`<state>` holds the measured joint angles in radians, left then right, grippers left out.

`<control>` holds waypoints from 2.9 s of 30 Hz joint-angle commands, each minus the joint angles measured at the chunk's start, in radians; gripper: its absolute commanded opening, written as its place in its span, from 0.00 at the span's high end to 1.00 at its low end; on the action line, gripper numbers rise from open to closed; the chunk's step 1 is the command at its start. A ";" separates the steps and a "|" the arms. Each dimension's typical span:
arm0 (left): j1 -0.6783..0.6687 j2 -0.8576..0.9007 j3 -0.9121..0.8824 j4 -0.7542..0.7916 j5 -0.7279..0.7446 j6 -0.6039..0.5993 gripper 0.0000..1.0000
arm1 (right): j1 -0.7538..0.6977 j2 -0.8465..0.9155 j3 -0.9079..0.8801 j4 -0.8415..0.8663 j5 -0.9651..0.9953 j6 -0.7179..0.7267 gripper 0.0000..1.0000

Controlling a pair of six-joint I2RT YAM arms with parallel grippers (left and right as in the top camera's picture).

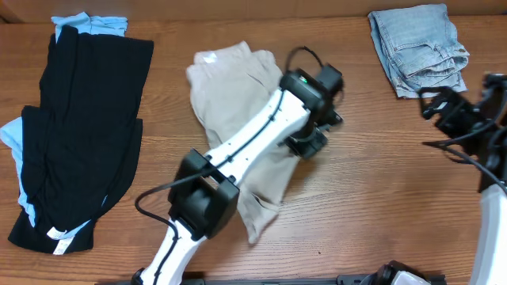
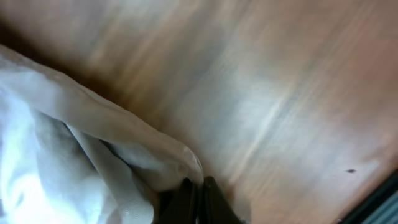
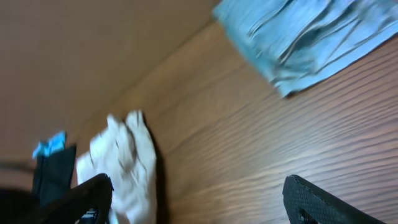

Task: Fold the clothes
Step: 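Drag the beige shorts rightward off the stack to table center, then release the shorts and lift the left gripper back to the stack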

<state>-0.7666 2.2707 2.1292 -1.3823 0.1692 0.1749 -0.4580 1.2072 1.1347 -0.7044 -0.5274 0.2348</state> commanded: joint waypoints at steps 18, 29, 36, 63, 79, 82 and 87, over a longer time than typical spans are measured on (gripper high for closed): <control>0.253 0.034 0.155 0.126 -0.076 -0.209 0.38 | -0.060 -0.013 0.060 -0.069 -0.120 -0.032 0.09; 0.267 0.180 0.155 0.232 -0.125 -0.257 0.36 | 0.040 0.007 0.060 -0.074 -0.087 -0.034 0.09; 0.267 0.209 0.155 0.223 -0.159 -0.259 0.55 | 0.045 0.007 0.060 -0.092 -0.045 -0.035 0.09; 0.515 0.146 0.544 -0.308 -0.404 -0.287 0.96 | 0.386 0.220 0.060 -0.007 -0.026 -0.026 0.14; 0.680 -0.164 0.302 -0.307 -0.301 -0.287 0.96 | 0.554 0.357 0.060 -0.028 0.075 -0.024 0.15; 0.694 -0.222 0.172 -0.307 -0.322 -0.287 0.96 | 0.559 0.357 0.060 -0.053 0.082 -0.026 0.15; 0.723 -0.231 -0.066 -0.302 -0.398 -0.311 0.96 | 0.568 0.357 0.058 -0.065 0.082 -0.027 0.15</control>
<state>-0.0685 2.0266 2.1880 -1.6833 -0.1566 -0.1070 0.0982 1.5646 1.1629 -0.7715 -0.4568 0.2092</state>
